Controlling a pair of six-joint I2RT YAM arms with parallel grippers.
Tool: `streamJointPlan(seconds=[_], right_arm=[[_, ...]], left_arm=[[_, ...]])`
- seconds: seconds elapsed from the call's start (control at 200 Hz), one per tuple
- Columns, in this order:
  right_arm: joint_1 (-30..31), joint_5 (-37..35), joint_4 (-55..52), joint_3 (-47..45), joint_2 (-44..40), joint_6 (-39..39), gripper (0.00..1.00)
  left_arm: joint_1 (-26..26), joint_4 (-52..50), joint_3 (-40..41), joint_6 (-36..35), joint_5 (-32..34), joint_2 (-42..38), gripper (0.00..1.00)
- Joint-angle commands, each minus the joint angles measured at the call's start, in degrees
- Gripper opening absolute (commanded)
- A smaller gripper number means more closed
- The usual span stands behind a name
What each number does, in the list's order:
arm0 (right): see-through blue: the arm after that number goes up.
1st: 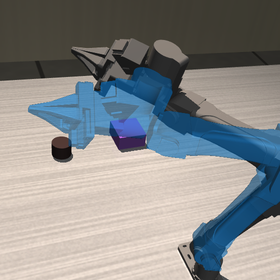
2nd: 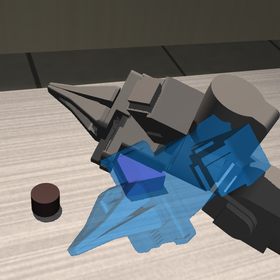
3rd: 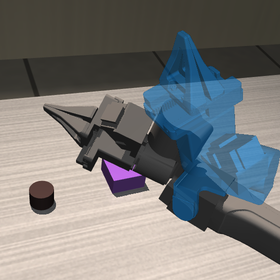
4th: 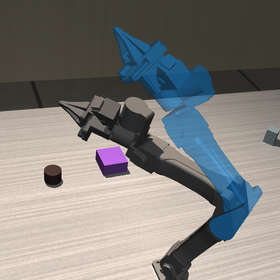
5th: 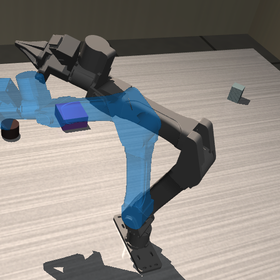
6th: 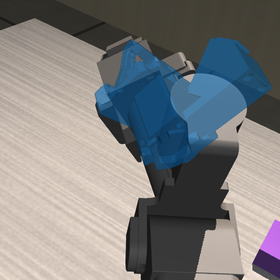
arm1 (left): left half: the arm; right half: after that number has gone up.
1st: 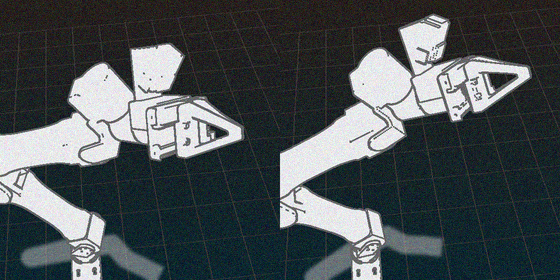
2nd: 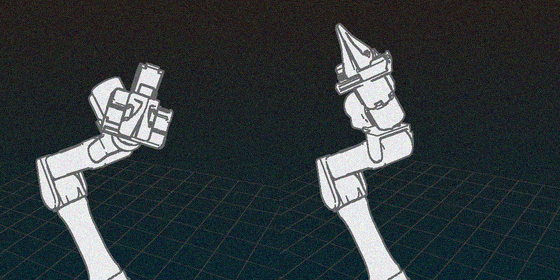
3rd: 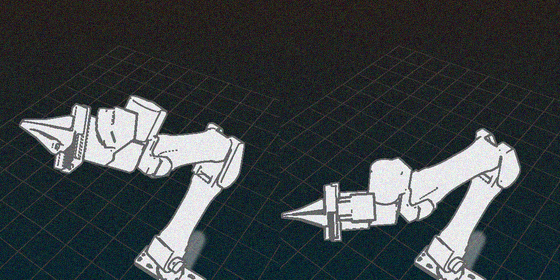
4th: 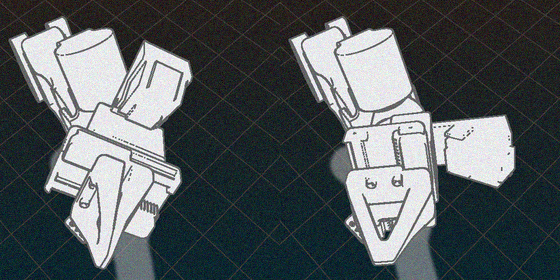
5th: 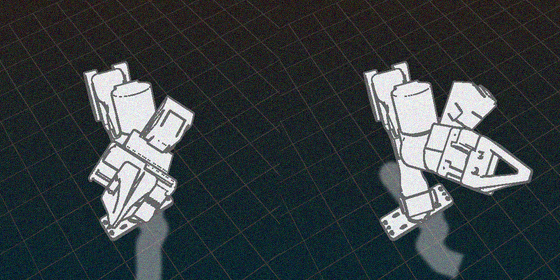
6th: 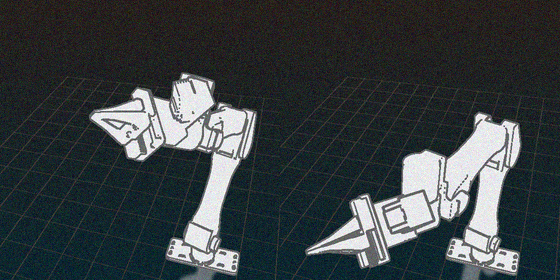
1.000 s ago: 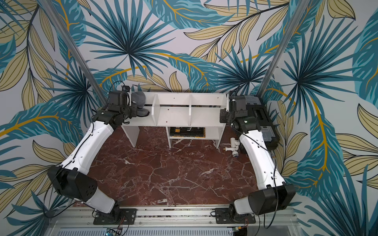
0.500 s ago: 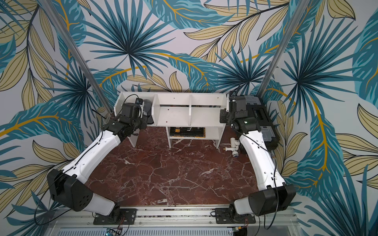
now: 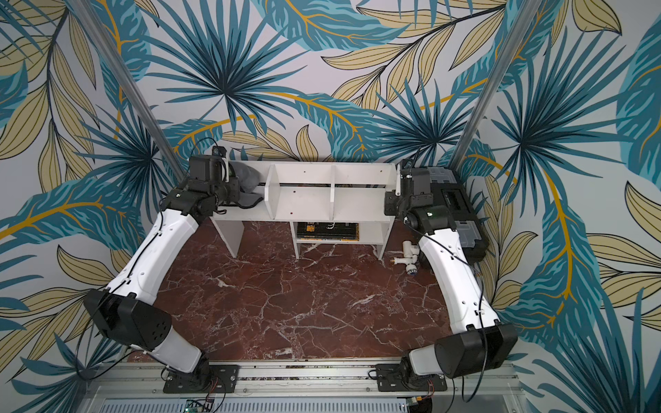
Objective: Wipe the bookshelf clean with a cloth
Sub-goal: Wipe the dust from the shelf.
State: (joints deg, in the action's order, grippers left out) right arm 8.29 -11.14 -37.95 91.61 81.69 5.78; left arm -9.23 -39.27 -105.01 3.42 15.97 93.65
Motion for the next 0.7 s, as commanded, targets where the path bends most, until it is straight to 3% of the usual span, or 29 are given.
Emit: streamJointPlan(seconds=[0.0,0.19,0.481,0.591,0.691], right_arm=[[0.96,4.44,0.34,0.56,-0.54,0.67,0.00],[0.94,4.42,0.23,1.04,-0.38,0.81,0.00],[0.87,4.56,-0.10,1.44,0.12,0.81,0.00],[0.91,4.55,-0.36,1.81,0.41,1.16,0.00],[0.93,4.38,-0.45,1.69,0.19,1.21,0.00]], left_arm=[[1.50,-1.12,-8.91,-0.33,1.48,0.87,0.00],[1.14,-3.68,-16.10,-0.17,0.91,4.77,0.00],[-0.36,4.47,-9.18,-0.48,-4.12,4.93,0.00],[-2.47,2.20,-17.67,-1.16,-7.67,9.49,0.00],[-7.66,-1.11,-27.92,-6.42,-5.38,13.59,0.00]])
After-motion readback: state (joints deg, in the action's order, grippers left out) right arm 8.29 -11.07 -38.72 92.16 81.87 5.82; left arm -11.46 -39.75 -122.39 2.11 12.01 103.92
